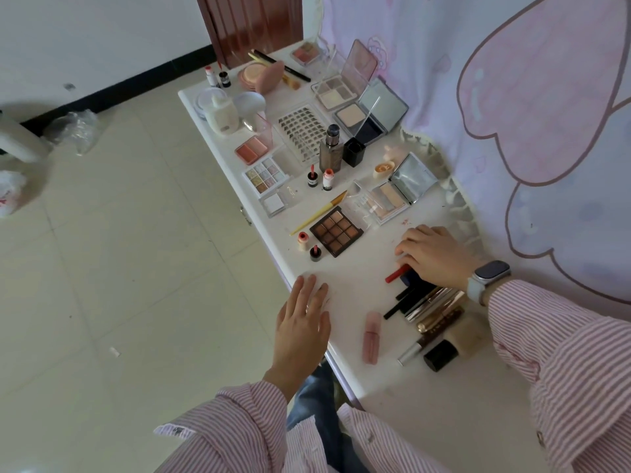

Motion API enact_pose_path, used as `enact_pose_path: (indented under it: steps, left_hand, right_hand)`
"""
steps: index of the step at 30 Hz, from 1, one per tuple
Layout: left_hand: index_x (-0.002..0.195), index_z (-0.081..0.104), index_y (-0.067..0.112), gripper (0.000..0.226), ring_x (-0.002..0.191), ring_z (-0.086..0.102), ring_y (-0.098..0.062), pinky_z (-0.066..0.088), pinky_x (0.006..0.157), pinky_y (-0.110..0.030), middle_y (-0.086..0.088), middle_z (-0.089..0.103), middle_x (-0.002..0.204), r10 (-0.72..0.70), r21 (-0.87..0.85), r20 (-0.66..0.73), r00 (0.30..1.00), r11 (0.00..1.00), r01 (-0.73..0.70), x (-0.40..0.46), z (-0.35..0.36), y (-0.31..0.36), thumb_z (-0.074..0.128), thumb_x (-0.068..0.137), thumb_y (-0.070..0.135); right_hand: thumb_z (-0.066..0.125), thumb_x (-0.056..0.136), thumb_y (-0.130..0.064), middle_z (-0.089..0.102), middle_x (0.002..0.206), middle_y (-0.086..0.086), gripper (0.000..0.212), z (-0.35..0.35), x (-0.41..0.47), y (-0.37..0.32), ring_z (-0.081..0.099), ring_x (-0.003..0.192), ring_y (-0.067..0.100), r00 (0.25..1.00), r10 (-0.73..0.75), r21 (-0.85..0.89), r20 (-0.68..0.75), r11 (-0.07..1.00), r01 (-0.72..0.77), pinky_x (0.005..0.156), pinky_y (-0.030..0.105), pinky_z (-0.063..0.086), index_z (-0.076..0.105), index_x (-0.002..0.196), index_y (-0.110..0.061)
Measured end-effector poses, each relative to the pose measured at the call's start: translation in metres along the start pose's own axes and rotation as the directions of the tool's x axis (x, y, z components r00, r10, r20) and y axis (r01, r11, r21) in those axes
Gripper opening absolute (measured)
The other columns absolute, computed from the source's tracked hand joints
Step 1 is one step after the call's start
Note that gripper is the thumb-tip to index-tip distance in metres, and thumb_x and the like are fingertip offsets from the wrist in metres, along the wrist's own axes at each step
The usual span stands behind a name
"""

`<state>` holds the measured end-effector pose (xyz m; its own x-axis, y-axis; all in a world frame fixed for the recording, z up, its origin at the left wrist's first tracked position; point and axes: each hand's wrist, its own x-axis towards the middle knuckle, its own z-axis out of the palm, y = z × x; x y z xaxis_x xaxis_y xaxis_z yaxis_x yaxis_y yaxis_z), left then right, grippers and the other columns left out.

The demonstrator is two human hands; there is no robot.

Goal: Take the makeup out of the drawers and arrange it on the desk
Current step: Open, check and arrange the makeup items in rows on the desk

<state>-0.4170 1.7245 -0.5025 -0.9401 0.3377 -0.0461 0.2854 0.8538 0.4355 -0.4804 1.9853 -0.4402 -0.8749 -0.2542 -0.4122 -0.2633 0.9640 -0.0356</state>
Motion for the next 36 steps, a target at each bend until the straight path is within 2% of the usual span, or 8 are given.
enact_pose_path:
  steps: [14, 17, 20, 23, 27, 31, 34, 36]
  left_hand:
    - [0.132, 0.038, 0.019, 0.046, 0.134, 0.025, -0.021, 0.044, 0.092, -0.055, -0.007, 0.045, 0.141, 0.016, 0.207, 0.084, 0.996, 0.978, -0.033, 0.000, -0.004, -0.001, 0.029, 0.089, 0.034]
    - [0.127, 0.047, 0.019, 0.045, 0.133, 0.035, -0.021, 0.042, 0.092, -0.057, -0.006, 0.050, 0.137, -0.011, 0.182, 0.080, 0.997, 0.983, -0.004, 0.001, -0.008, 0.004, 0.033, 0.087, 0.034]
    - [0.118, 0.059, 0.015, 0.044, 0.127, 0.045, -0.027, 0.029, 0.098, -0.061, -0.006, 0.056, 0.130, -0.030, 0.037, 0.007, 1.000, 0.999, 0.030, 0.006, -0.012, 0.008, 0.036, 0.085, 0.035]
    - [0.118, 0.057, 0.012, 0.043, 0.116, 0.050, -0.019, 0.041, 0.099, -0.048, -0.006, 0.061, 0.116, -0.019, -0.179, -0.122, 0.992, 0.984, -0.004, 0.009, -0.022, 0.016, 0.039, 0.087, 0.035]
    - [0.129, 0.051, 0.014, 0.047, 0.097, 0.053, -0.007, 0.047, 0.082, -0.019, -0.002, 0.058, 0.116, 0.049, -0.371, -0.115, 0.992, 0.924, -0.089, 0.006, -0.035, 0.025, 0.042, 0.090, 0.039]
    - [0.103, 0.066, 0.012, 0.042, 0.077, 0.054, -0.006, 0.049, 0.065, -0.018, -0.001, 0.064, 0.090, 0.151, -0.403, -0.166, 0.974, 0.891, -0.207, 0.001, -0.034, 0.023, 0.040, 0.093, 0.045]
    - [0.091, 0.062, 0.012, 0.046, 0.070, 0.050, -0.008, 0.042, 0.059, -0.014, -0.001, 0.060, 0.079, 0.116, -0.366, -0.241, 0.964, 0.909, -0.201, 0.001, -0.040, 0.024, 0.033, 0.095, 0.047]
    - [0.084, 0.059, 0.009, 0.050, 0.066, 0.047, -0.010, 0.040, 0.056, -0.016, -0.001, 0.058, 0.073, 0.091, -0.300, -0.299, 0.950, 0.936, -0.184, 0.002, -0.044, 0.022, 0.027, 0.098, 0.045]
  right_hand:
    - [0.047, 0.082, 0.002, 0.059, 0.104, 0.000, 0.023, -0.001, 0.005, -0.003, 0.053, 0.102, 0.019, 0.978, -0.134, -0.023, -0.158, 0.991, 0.132, 0.099, 0.035, 0.031, 0.051, 0.099, -0.014]
    - [0.050, 0.091, -0.011, 0.063, 0.082, 0.001, 0.005, -0.005, -0.001, -0.017, 0.060, 0.065, 0.019, 0.924, -0.157, 0.075, -0.349, 0.978, 0.195, 0.072, 0.033, 0.048, 0.053, 0.094, -0.011]
    - [0.041, 0.095, -0.032, 0.063, 0.082, -0.005, 0.025, -0.015, -0.011, -0.043, 0.056, 0.051, 0.012, 0.921, -0.068, 0.326, -0.383, 0.923, 0.204, 0.048, 0.025, 0.046, 0.056, 0.101, -0.013]
    - [0.047, 0.095, -0.027, 0.053, 0.092, -0.006, 0.026, -0.020, -0.018, -0.066, 0.053, 0.075, 0.003, 0.984, 0.013, 0.662, -0.179, 0.741, 0.111, 0.070, 0.014, 0.042, 0.058, 0.115, -0.015]
    - [0.052, 0.089, -0.035, 0.057, 0.088, -0.003, 0.042, -0.023, -0.032, -0.082, 0.057, 0.076, 0.006, 0.979, -0.078, 0.835, 0.190, 0.538, -0.119, 0.069, 0.014, 0.047, 0.048, 0.128, -0.018]
    - [0.060, 0.086, -0.025, 0.066, 0.081, 0.003, 0.032, -0.029, -0.037, -0.083, 0.066, 0.068, 0.011, 0.962, -0.138, 0.918, 0.237, 0.355, -0.176, 0.064, 0.020, 0.052, 0.046, 0.115, -0.020]
    - [0.049, 0.094, -0.025, 0.064, 0.064, 0.000, 0.014, -0.035, -0.040, -0.077, 0.056, 0.048, 0.009, 0.962, -0.090, 0.890, 0.258, 0.409, -0.201, 0.049, 0.018, 0.044, 0.055, 0.095, -0.014]
    - [0.042, 0.097, -0.024, 0.052, 0.053, -0.002, 0.026, -0.033, -0.040, -0.074, 0.043, 0.040, 0.007, 0.976, 0.018, 0.906, 0.218, 0.369, -0.209, 0.042, 0.018, 0.035, 0.057, 0.082, -0.009]
